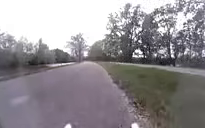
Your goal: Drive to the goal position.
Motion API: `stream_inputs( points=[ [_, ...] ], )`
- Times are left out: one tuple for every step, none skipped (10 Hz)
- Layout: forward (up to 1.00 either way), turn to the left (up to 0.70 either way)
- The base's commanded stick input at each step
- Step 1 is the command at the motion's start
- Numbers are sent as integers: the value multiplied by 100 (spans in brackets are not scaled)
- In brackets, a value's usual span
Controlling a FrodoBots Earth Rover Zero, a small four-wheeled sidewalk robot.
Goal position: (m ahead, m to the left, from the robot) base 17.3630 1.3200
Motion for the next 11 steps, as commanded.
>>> stream_inputs(
  points=[
    [100, 40],
    [100, 40],
    [100, 34],
    [100, 19],
    [100, 4],
    [100, 0],
    [100, 0],
    [100, 0],
    [100, 0],
    [100, 0],
    [100, 0]
  ],
)
